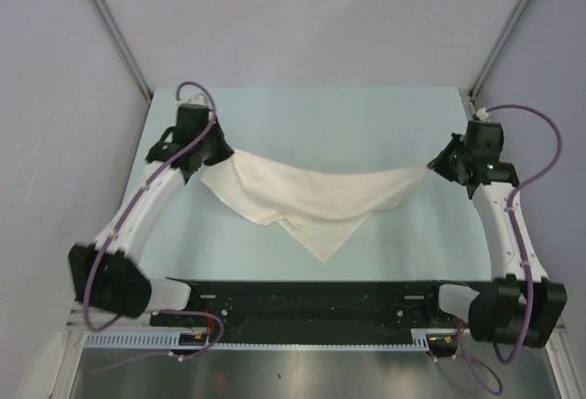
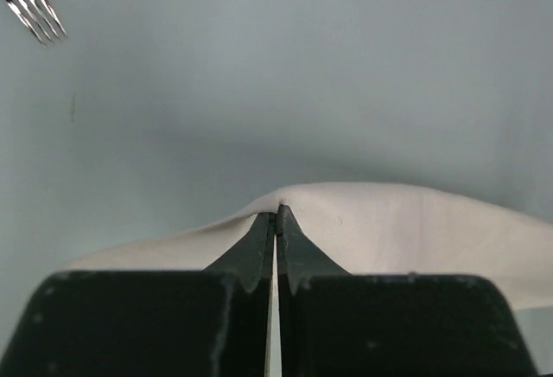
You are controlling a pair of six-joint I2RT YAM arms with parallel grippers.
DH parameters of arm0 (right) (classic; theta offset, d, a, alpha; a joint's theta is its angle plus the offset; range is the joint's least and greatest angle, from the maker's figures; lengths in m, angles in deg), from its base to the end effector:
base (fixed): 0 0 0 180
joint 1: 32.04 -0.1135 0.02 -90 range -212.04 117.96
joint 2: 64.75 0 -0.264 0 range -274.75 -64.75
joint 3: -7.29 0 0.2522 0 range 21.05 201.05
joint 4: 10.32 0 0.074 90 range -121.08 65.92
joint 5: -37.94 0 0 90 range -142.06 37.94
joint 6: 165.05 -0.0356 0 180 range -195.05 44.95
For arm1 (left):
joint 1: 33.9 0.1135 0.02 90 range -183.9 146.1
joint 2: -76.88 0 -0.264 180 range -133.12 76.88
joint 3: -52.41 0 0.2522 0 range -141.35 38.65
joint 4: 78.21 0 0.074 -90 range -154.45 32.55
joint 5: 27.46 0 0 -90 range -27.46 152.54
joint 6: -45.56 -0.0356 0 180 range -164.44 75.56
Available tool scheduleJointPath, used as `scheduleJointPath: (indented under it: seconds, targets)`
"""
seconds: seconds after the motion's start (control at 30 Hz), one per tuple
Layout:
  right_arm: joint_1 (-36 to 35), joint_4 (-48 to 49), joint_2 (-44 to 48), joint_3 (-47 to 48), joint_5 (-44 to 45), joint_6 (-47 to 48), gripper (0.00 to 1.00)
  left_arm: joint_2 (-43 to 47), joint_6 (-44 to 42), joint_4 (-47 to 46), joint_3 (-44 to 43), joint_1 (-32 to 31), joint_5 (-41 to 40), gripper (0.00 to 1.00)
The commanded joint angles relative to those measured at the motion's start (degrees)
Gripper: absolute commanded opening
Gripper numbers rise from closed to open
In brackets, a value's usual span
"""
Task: Fold the napkin into a case and place the utensils inside
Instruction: Move the crumpled napkin to the center of the board.
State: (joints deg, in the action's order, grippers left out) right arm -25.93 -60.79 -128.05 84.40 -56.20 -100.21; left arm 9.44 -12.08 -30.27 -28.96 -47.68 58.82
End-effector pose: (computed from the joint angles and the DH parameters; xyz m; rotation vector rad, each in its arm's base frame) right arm 0.2331 -0.0224 0.3442 0.5598 2.1497 0.2638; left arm 0.2475 -0.0583 0.3568 -0.3907 2.1543 -0.3906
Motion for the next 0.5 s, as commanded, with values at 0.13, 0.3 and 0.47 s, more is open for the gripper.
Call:
scheduleJointPath:
  seconds: [0.13, 0.3, 0.47]
  targets:
    - [-0.13, 15.26, -14.55, -10.61, 0.18, -2.87, 0.12, -18.96, -6.60, 0.98, -7.18, -4.66, -9.14, 0.58]
    - [-0.57, 14.83, -20.54, -9.57, 2.99, -0.15, 0.59, -11.41, -8.71, -0.24, 0.34, -18.52, -19.22, 0.64]
    - [-6.19, 11.40, -18.09, -9.56, 11.07, 1.18, 0.80, -1.74, -5.56, -3.85, 13.72, -22.51, -0.44, 0.43]
